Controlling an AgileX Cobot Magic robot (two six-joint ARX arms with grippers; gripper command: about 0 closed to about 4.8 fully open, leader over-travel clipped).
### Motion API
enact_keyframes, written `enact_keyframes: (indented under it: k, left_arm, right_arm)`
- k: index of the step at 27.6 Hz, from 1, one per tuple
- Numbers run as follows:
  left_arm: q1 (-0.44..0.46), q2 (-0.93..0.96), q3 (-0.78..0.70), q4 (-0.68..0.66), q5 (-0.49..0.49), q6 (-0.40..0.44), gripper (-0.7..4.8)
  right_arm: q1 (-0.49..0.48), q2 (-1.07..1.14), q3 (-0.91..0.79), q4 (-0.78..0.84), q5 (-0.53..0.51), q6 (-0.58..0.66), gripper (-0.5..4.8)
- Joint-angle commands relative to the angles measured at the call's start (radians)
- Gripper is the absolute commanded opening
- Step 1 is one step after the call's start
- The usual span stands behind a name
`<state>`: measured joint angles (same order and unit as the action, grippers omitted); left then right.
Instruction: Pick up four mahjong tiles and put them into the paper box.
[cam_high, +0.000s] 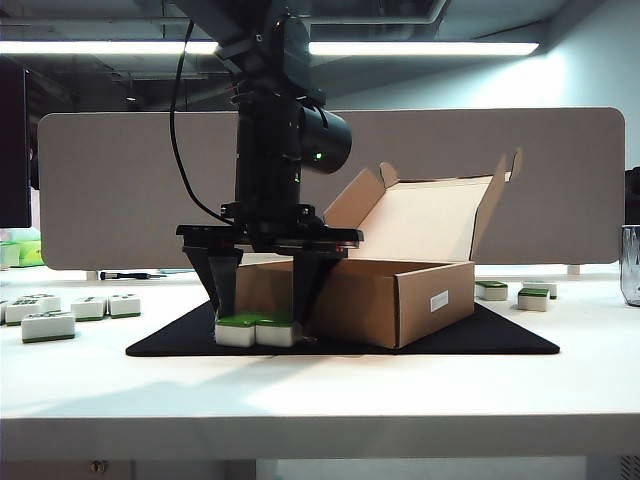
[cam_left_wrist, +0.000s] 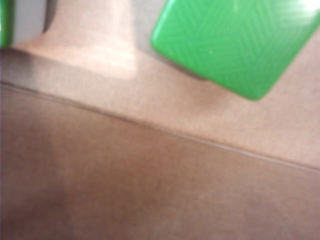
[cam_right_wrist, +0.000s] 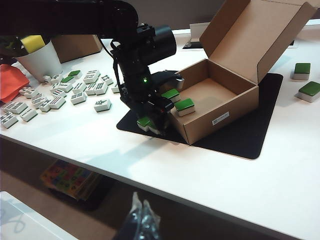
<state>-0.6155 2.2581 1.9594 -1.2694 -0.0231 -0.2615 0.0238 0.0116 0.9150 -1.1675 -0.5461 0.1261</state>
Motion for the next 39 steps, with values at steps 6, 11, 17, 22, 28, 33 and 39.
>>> enact_keyframes:
  k: [6, 11, 17, 22, 28, 33, 39]
  left_arm:
    - [-0.001, -0.006, 0.040, -0.169, 0.001, 0.000, 3.08]
    - [-0.002, -0.030, 0.092, -0.168, 0.040, 0.000, 3.08]
    - [-0.003, -0.042, 0.178, -0.168, 0.142, -0.001, 3.08]
    - [-0.003, -0.046, 0.251, -0.167, 0.209, -0.001, 3.08]
    - [-0.003, -0.045, 0.290, -0.068, 0.152, 0.000, 3.08]
    - [-0.017, -0.012, 0.289, 0.100, 0.068, 0.055, 3.08]
    - [-0.054, 0.040, 0.287, 0.189, 0.060, 0.136, 3.08]
  right_arm:
    - [0.000, -0.012, 0.002, 0.013, -0.003, 0.001, -0.01]
    - [0.000, -0.012, 0.002, 0.013, -0.003, 0.001, -0.01]
    - [0.000, -0.012, 0.002, 0.013, -0.003, 0.001, -0.01]
    - [0.000, -0.012, 0.002, 0.013, -0.003, 0.001, -0.01]
    - [0.000, -0.012, 0.002, 0.013, -0.003, 0.001, -0.01]
    - [0.000, -0.012, 0.002, 0.013, -0.003, 0.001, -0.01]
    - [0.000, -0.012, 0.002, 0.013, -0.003, 0.001, -0.01]
